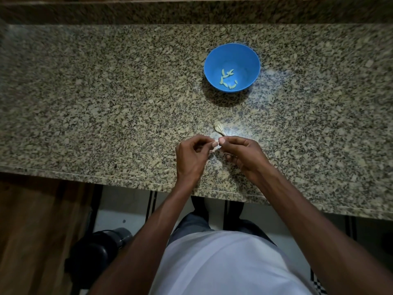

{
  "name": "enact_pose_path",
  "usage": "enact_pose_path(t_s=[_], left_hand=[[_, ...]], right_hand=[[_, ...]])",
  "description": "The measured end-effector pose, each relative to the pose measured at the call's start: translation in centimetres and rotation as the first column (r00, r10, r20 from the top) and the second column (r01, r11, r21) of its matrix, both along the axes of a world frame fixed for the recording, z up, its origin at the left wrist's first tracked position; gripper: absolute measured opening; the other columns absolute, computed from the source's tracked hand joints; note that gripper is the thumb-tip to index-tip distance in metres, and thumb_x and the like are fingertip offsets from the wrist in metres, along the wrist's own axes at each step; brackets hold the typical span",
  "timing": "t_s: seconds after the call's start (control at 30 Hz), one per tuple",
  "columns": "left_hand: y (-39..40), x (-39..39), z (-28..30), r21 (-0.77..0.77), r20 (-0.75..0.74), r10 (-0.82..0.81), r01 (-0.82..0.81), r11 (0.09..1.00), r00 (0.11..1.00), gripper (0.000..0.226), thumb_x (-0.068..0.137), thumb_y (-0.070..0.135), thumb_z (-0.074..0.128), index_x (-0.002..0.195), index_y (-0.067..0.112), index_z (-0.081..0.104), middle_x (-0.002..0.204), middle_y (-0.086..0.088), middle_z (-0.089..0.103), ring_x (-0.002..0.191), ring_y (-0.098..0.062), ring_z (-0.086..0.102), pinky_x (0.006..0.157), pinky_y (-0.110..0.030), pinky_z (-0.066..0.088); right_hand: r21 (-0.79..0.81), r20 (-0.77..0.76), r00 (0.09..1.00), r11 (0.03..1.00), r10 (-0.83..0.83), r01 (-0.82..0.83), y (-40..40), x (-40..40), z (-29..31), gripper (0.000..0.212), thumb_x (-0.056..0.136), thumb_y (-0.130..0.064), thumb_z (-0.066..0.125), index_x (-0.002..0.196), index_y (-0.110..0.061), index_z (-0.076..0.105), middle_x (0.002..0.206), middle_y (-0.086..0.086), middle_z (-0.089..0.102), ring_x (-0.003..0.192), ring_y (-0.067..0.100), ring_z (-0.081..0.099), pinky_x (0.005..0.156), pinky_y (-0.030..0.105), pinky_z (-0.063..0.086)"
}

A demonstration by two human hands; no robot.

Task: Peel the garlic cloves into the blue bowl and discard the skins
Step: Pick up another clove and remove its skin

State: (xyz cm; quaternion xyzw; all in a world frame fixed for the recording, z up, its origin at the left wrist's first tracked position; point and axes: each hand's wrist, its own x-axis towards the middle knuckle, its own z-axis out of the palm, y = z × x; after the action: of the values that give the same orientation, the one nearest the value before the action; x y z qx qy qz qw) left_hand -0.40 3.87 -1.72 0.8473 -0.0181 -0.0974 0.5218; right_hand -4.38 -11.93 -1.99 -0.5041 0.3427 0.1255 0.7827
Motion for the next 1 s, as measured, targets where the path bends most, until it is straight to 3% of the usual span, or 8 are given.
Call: enact_pose_path(t_s=[0.17, 0.3, 0.4, 0.5, 0.57, 0.73, 1.0], left_hand=[[-0.1, -0.2, 0.0, 0.016, 0.029, -0.025, 0.025, 1.000, 0.999, 0.004, 0.089, 0.017, 0.081, 0.092, 0.016, 0.078, 0.083, 0.012, 0.074, 0.077, -0.002, 0.071, 0.067, -0.016, 0.058], [-0.2, -0.1, -0.2, 0.020, 0.000, 0.017, -0.017, 1.000, 1.000, 0.005, 0.088, 0.014, 0.081, 0.088, 0.018, 0.078, 0.082, 0.009, 0.075, 0.077, -0.007, 0.072, 0.070, -0.027, 0.062], [0.4, -0.3, -0.6, -0.008, -0.047, 0.038, -0.039, 0.999, 0.998, 0.004, 0.088, 0.014, 0.081, 0.088, 0.014, 0.077, 0.085, 0.005, 0.075, 0.079, -0.010, 0.073, 0.073, -0.032, 0.064], [1.0, -0.5, -1.0, -0.030, -0.081, 0.042, -0.044, 0.999, 0.996, 0.008, 0.089, 0.016, 0.081, 0.092, 0.010, 0.077, 0.089, 0.001, 0.076, 0.082, -0.013, 0.074, 0.076, -0.036, 0.065], [1.1, -0.5, -1.2, -0.037, -0.090, 0.055, -0.059, 0.998, 0.994, 0.008, 0.089, 0.017, 0.081, 0.091, 0.011, 0.077, 0.088, 0.002, 0.076, 0.082, -0.015, 0.074, 0.077, -0.038, 0.064], [1.0, -0.1, -1.0, -0.061, -0.108, -0.008, 0.001, 0.998, 0.994, 0.002, 0.092, 0.016, 0.077, 0.094, 0.016, 0.076, 0.089, 0.006, 0.075, 0.086, -0.014, 0.073, 0.080, -0.044, 0.063], [0.7, 0.2, -0.6, -0.036, -0.138, 0.024, -0.030, 0.999, 0.990, 0.004, 0.091, 0.011, 0.077, 0.093, 0.014, 0.076, 0.090, 0.003, 0.076, 0.086, -0.012, 0.073, 0.082, -0.038, 0.064]], right_hand=[[-0.039, -0.034, 0.999, 0.999, -0.015, 0.014, -0.3, 0.1, -0.2, 0.013, 0.087, -0.015, 0.083, 0.097, -0.006, 0.080, 0.099, 0.000, 0.080, 0.090, 0.015, 0.069, 0.078, 0.031, 0.052], [-0.073, -0.035, 0.998, 0.996, -0.060, 0.057, 0.0, 0.3, -0.1, 0.017, 0.090, -0.013, 0.080, 0.103, -0.001, 0.078, 0.087, 0.005, 0.076, 0.071, 0.013, 0.065, 0.062, 0.021, 0.056], [-0.187, 0.021, 0.999, 0.982, -0.034, 0.037, -0.9, 0.7, -0.3, 0.020, 0.092, -0.017, 0.080, 0.103, -0.002, 0.077, 0.098, 0.012, 0.078, 0.081, 0.021, 0.072, 0.082, 0.031, 0.064], [-0.166, 0.058, 0.998, 0.986, 0.039, -0.029, -1.7, 0.7, -0.1, 0.016, 0.093, -0.014, 0.077, 0.104, -0.002, 0.077, 0.103, 0.013, 0.078, 0.094, 0.027, 0.076, 0.091, 0.039, 0.063], [-0.162, 0.091, 0.992, 0.984, 0.084, -0.068, -1.8, 0.6, 0.1, 0.013, 0.095, -0.009, 0.073, 0.107, -0.004, 0.077, 0.107, 0.013, 0.078, 0.100, 0.027, 0.076, 0.088, 0.036, 0.064], [-0.254, 0.150, 0.959, 0.947, 0.240, -0.197, -0.9, 0.5, 0.1, 0.020, 0.094, -0.011, 0.076, 0.113, -0.003, 0.076, 0.101, 0.015, 0.078, 0.092, 0.025, 0.075, 0.079, 0.031, 0.063], [-0.287, 0.150, 0.977, 0.952, 0.154, -0.107, 0.1, 1.0, 0.2, 0.018, 0.090, -0.010, 0.081, 0.102, 0.003, 0.076, 0.089, 0.017, 0.078, 0.077, 0.019, 0.075, 0.071, 0.025, 0.060]])
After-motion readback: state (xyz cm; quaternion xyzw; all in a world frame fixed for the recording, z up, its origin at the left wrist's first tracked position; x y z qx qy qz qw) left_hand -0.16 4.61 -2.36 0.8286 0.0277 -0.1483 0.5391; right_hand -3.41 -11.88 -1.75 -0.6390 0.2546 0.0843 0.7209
